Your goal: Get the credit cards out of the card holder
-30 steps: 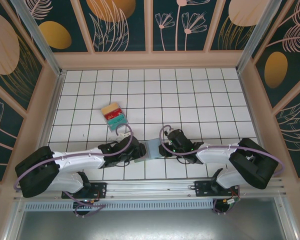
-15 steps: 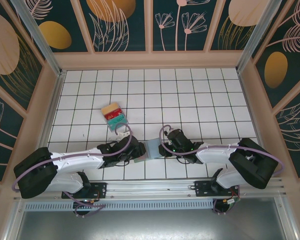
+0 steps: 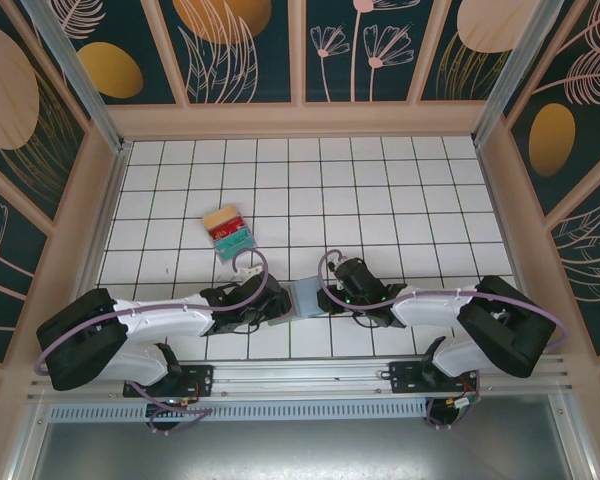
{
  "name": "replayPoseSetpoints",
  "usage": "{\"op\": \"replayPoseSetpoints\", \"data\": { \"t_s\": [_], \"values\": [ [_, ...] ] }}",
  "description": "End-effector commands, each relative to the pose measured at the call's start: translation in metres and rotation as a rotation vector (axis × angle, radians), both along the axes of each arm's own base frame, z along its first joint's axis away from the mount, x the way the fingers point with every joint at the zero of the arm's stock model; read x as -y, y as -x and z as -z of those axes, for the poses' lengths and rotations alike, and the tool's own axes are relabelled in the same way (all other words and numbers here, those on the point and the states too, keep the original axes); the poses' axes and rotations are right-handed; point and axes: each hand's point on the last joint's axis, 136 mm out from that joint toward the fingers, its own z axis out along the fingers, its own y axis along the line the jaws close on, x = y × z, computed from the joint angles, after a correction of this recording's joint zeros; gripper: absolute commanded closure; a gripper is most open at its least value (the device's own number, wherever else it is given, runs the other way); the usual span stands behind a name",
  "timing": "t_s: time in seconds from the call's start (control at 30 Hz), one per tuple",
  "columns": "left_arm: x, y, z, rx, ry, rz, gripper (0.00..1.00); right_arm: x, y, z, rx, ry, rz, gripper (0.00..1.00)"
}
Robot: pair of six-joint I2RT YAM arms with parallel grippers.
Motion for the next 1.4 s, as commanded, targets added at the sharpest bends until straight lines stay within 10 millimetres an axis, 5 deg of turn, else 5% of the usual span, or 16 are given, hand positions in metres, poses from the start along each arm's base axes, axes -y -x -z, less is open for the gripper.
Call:
{"op": "replayPoseSetpoints", "data": {
  "t_s": [0.0, 0.47, 1.37],
  "values": [
    [-0.002, 0.003, 0.001, -0.006, -0.014, 0.008, 0.48, -0.008, 0.001, -0.003, -0.008, -0.011, -0.019, 0.72],
    [0.026, 0.0, -0.003, -0.005, 0.066, 0.065, 0.46, -0.007, 0.001, -0.002, -0.007, -0.009, -0.019, 0.72],
    [0.036, -0.004, -0.031, 0.063, 0.103, 0.1, 0.41, -0.008, 0.001, -0.001, -0.012, -0.005, -0.02, 0.72]
  ]
}}
